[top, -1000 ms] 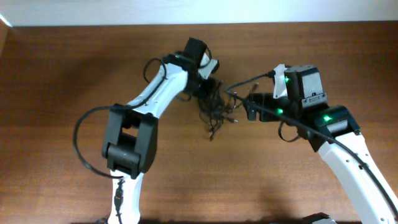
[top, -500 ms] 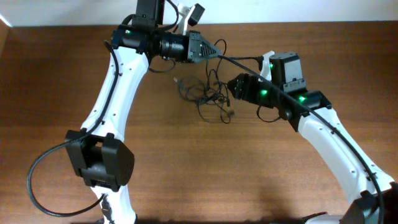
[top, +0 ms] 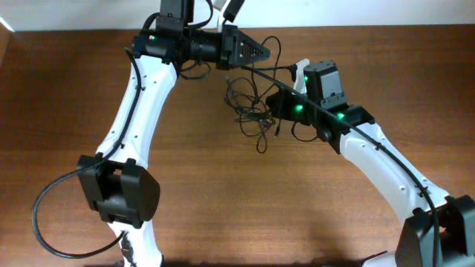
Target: Untangle cables
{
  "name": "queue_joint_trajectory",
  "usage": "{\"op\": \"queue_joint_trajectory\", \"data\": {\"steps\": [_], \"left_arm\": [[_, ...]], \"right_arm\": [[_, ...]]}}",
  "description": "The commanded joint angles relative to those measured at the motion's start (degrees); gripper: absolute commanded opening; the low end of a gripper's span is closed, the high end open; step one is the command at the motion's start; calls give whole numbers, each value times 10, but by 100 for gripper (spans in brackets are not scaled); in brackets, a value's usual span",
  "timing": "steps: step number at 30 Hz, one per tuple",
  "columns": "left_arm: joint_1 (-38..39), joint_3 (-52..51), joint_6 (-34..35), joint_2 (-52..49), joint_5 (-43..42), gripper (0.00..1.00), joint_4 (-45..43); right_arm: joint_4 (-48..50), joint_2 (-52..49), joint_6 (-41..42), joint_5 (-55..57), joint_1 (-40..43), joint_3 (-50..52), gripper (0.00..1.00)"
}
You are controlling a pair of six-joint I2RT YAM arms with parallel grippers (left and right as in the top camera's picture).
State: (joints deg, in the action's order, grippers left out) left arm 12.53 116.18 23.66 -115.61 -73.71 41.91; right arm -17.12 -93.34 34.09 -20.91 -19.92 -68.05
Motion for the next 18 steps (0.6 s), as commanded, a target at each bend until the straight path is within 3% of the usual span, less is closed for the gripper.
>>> {"op": "queue_joint_trajectory", "data": {"steps": [1,5,9,10,13,16,18], "left_arm": [[-45,8,7,9,100,0,-7],[-96,8,-61,9,514,0,63],[-96,8,-121,9,764,0,137],[-96,8,-134,9,783,0,143],[-114,8,-178,9,773,0,148],[-113,8,-339,9,597,3,151],[-104,8,-442,9,393,49,168]], "right_arm": [[-24,12,-6,19,22,-7,4],[-137,133,-50,14,97,-7,4],[-263,258,-125,-29,193,-7,4],[-281,269,-132,-29,203,-7,4],[-337,287,-153,-29,243,-7,4],[-352,281,-153,-29,244,-7,4],[-361,269,-153,-29,244,-6,4]]}}
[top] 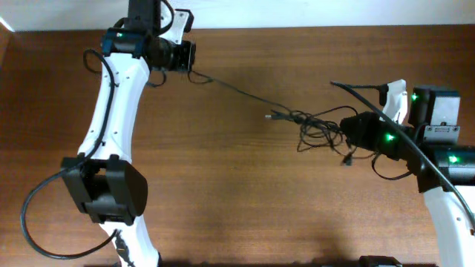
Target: Untangle cables
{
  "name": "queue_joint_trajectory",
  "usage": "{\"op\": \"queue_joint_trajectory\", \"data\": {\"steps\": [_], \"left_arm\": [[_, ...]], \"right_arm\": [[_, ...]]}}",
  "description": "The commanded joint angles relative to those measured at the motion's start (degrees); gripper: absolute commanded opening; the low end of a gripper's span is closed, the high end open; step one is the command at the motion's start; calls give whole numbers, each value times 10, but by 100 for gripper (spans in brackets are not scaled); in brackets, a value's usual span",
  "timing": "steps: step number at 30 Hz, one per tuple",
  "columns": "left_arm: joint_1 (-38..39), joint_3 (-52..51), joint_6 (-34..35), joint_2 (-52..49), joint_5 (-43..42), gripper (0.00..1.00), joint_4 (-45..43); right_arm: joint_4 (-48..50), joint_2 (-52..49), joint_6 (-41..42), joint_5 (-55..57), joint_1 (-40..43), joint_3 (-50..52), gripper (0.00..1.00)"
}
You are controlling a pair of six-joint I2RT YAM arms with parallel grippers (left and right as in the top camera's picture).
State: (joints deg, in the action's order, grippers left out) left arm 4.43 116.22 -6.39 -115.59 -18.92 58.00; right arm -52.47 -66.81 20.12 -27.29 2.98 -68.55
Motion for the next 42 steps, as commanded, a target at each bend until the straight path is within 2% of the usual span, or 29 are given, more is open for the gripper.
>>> {"op": "queue_joint_trajectory", "data": {"steps": [1,2,3,8,11,13,14,20,22,25,26,27,28,30,31,34,36,37,38,39,40,41,42], "left_arm": [[-9,7,-155,9,-224,90,14],[4,7,-154,9,-229,98,17],[17,7,-154,9,-229,100,19],[132,7,-153,2,-271,99,-4],[197,7,-152,-22,-360,97,-38],[219,7,-129,-40,-376,96,-47],[236,7,-129,-58,-418,95,-55],[276,7,-129,-73,-493,93,-109],[292,7,-129,-73,-492,88,-112],[309,7,-129,-75,-457,57,-115],[309,7,-119,-75,-425,16,-115],[306,7,-103,-75,-395,0,-115],[297,7,-68,-75,-327,0,-115],[265,7,49,-75,-137,0,-116],[244,8,73,-75,-108,0,-125],[205,44,73,-75,-106,0,-127],[182,76,73,-75,-64,0,-122],[168,82,73,-75,-41,0,-117],[159,82,73,-75,-33,0,-111],[149,82,73,-75,-23,0,-99],[141,82,72,-75,-23,0,-88],[140,82,72,-75,-23,0,-82],[141,82,72,-75,-41,0,-78]], "right_arm": [[-13,-3,-18,35,15,-1,4],[-14,-8,-18,35,15,-1,4],[-13,-11,-18,35,15,-1,4],[6,-11,-34,-38,15,-1,4],[6,-11,-34,-41,15,-1,4],[9,-11,-34,-41,15,-1,4],[9,-11,-34,-41,15,-1,4],[15,-11,-34,-40,15,-1,4],[19,-11,-34,-42,15,-1,4],[18,-11,-34,-60,15,-1,4],[17,-11,-34,-60,15,-1,4],[17,-11,-34,-60,15,-1,4],[17,-11,-34,-59,15,-1,4],[12,-11,-35,-46,16,-1,4],[-1,-11,-34,-19,16,-1,4],[-54,-11,-34,90,16,-1,4],[-92,-11,-33,186,16,-1,4],[-94,-11,-34,202,16,-1,13],[-92,-11,-34,205,16,-1,15],[-85,-12,-34,205,16,-1,33],[-74,-15,-34,203,16,-1,62],[-66,-19,-33,198,16,-1,70],[-53,-28,-33,158,16,-1,72]]}}
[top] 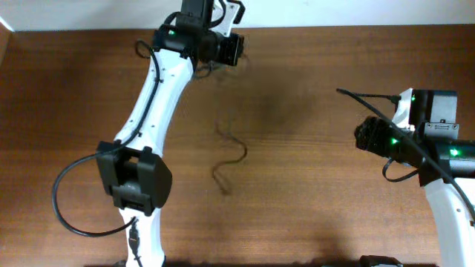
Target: Untangle cables
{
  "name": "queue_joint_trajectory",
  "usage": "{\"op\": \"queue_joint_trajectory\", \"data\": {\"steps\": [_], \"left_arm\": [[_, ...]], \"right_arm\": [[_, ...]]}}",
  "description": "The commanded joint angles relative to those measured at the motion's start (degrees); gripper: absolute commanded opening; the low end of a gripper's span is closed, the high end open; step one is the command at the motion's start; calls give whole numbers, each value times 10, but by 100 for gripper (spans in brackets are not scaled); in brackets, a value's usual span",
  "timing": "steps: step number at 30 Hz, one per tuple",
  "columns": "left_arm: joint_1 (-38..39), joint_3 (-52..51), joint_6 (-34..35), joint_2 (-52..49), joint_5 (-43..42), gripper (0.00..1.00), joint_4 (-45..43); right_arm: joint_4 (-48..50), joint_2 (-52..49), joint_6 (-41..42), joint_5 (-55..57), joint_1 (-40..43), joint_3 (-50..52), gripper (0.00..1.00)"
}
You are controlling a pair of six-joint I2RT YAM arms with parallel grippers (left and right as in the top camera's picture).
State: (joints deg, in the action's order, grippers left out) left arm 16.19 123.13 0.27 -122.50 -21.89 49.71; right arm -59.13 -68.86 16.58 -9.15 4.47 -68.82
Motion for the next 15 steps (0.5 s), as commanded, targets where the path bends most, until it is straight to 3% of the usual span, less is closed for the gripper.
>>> {"op": "queue_joint_trajectory", "data": {"steps": [1,3,6,8,12,15], "left_arm": [[24,13,3,-6,-48,0,4],[24,23,11,-6,-105,0,0],[18,49,96,-6,-146,0,0],[25,49,96,-6,-215,0,0],[29,49,165,-6,-265,0,-16],[29,49,169,-6,-325,0,-17]], "right_arm": [[30,-19,2,-73,0,1,72],[66,-60,2,-186,0,1,72],[115,-133,2,-299,-5,1,72],[169,-158,11,-303,-45,1,72],[267,-160,98,-259,-110,1,72],[298,-175,157,-164,-156,1,68]]}}
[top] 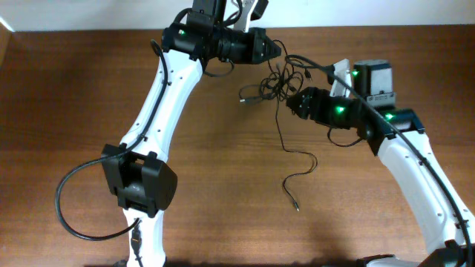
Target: Untangle cables
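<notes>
A tangle of thin black cables (276, 80) hangs between my two grippers at the back of the table. My left gripper (274, 50) points right and looks shut on a strand at the top of the tangle. Just right of the knot, my right gripper (295, 102) points left and looks shut on the cables there; its fingertips are dark and hard to make out. A small connector (246, 96) sticks out to the left of the knot. One long strand (282, 141) runs down to a loose end (296, 208) on the table.
The brown wooden table (74, 148) carries only the cables. The left arm (159, 111) rises from the front left, and the right arm (415, 163) from the front right. A pale wall edge (371, 15) runs along the back.
The grippers were far apart, with only one wavy strand showing mid-table. Now they are close together at the back centre, the tangle gathered between them and a long strand trailing toward the front.
First both grippers were together at the tangle at the back centre. Then they stood far apart, a cable stretched taut from the left gripper to the bundle at the right. Then they were still apart, a loose strand mid-table. Now they meet again at the knot.
</notes>
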{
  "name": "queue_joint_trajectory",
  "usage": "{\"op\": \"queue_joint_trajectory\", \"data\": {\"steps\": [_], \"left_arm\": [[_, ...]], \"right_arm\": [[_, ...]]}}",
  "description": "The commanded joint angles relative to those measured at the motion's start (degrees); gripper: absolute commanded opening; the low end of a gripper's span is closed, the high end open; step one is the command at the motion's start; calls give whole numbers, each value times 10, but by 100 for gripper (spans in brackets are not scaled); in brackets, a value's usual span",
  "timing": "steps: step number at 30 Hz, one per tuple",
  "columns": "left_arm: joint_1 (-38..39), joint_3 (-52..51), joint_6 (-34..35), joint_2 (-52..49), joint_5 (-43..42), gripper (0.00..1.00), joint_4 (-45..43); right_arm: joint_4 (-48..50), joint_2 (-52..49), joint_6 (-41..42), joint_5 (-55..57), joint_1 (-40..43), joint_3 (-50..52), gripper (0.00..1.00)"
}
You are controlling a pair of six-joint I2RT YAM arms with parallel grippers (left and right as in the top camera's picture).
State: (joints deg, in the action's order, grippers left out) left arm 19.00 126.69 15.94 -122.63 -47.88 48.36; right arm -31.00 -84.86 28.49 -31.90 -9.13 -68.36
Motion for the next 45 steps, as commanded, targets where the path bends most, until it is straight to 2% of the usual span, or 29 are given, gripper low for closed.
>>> {"op": "queue_joint_trajectory", "data": {"steps": [1,2,4,5,6,9,12,15,17,19,22,23,27,30,31,32,33,34,36,37,39,42,45], "left_arm": [[1,13,12,-5,-93,0,-3],[1,13,12,-5,-101,0,-3],[2,13,12,-5,-109,0,-3],[2,13,12,-5,-109,0,-3],[1,13,12,-5,-106,0,-3],[-30,13,-7,-5,7,0,-2],[-126,13,-39,-5,137,0,52],[-177,13,-66,-5,243,0,108],[-200,13,-99,-5,288,0,139],[-226,13,-101,-5,381,0,165],[-241,13,-101,-5,385,0,183],[-236,13,-106,-5,368,0,187],[-191,13,-158,-5,175,0,172],[-181,13,-169,-5,-123,0,114],[-179,13,-147,-5,-199,0,99],[-175,13,-125,-5,-237,0,97],[-169,13,-121,-5,-291,0,95],[-162,13,-120,-5,-319,0,96],[-141,13,-112,-5,-323,0,95],[-116,13,-100,-5,-323,0,95],[-87,13,-90,-5,-323,0,93],[-74,13,-51,-5,-323,0,91],[-69,13,-49,-5,-331,0,91]], "right_arm": [[39,-28,40,68,-27,-3,64],[58,-38,40,69,-32,-3,59],[92,-66,40,74,-37,-3,40],[92,-69,40,91,-36,-3,18],[94,-67,40,94,-35,-4,4],[78,-25,34,97,-7,-5,4],[-70,109,-45,96,84,-5,4],[-156,198,-74,97,161,-5,4],[-198,220,-87,97,221,-5,4],[-254,219,-114,97,312,-5,4],[-284,219,-129,91,365,-5,4],[-288,216,-145,57,363,-4,4],[-284,190,-163,14,305,-4,4],[-240,160,-167,4,196,-4,5],[-209,144,-167,3,148,-4,20],[-178,129,-157,-3,110,-4,42],[-131,101,-144,-22,65,-4,53],[-90,72,-116,-23,30,-4,58],[-15,26,-98,-53,-12,-4,66],[62,-24,-70,-55,-47,-4,69],[127,-70,-2,-28,-60,-4,69],[172,-107,82,54,-68,-4,68],[195,-128,112,104,-82,-4,67]]}}
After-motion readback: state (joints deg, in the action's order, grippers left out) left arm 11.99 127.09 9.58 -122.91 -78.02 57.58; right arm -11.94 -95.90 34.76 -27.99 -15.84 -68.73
